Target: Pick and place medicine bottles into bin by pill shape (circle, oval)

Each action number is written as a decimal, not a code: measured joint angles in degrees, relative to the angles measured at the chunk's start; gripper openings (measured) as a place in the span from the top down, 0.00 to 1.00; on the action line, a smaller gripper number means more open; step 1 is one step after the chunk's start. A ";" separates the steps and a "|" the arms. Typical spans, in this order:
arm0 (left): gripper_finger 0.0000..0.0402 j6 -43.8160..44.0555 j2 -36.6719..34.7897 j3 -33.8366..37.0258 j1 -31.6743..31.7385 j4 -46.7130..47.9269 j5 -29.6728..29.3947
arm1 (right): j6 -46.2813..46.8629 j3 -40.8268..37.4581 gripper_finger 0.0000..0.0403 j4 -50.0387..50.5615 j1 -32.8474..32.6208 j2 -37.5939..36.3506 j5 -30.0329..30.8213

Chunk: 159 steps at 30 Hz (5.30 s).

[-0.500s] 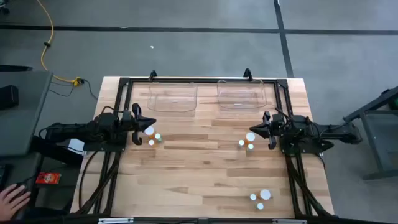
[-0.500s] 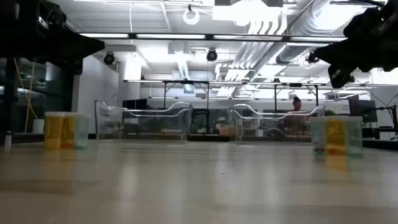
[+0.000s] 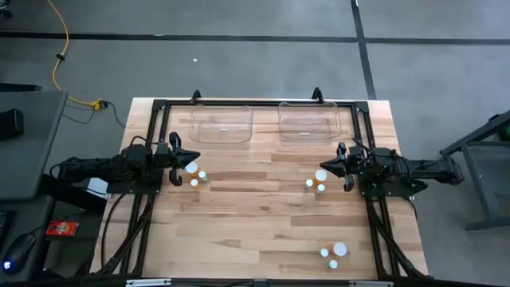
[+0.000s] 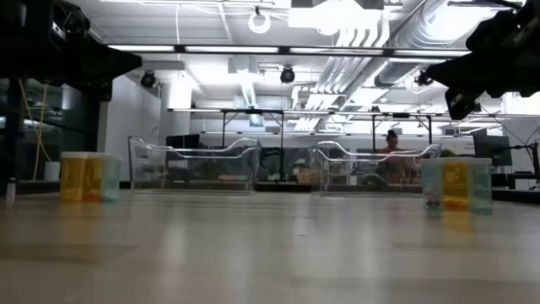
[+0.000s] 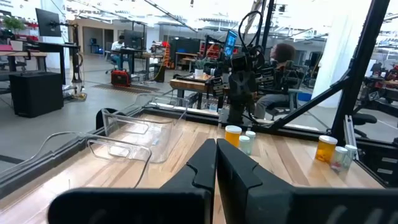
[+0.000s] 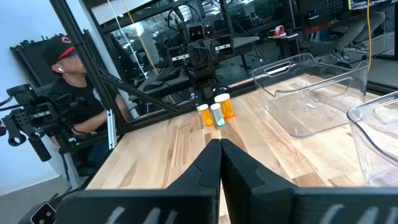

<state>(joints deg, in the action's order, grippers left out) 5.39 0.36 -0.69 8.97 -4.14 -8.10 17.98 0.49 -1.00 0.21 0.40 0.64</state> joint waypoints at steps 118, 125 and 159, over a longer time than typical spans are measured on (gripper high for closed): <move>0.99 0.00 -0.01 0.00 0.00 0.00 -0.11 | 0.00 0.00 1.00 -0.02 0.00 0.00 -0.02; 0.99 1.78 -0.02 0.00 0.00 0.00 -0.11 | 0.00 0.00 1.00 -0.01 0.02 0.00 0.00; 0.17 8.31 41.01 -45.05 -9.33 48.50 3.08 | 0.00 -0.02 1.00 -0.02 0.00 0.00 0.00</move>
<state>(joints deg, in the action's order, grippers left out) 13.70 41.37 -45.73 -0.36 44.36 -5.02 17.98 0.47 -1.02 0.21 0.40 0.64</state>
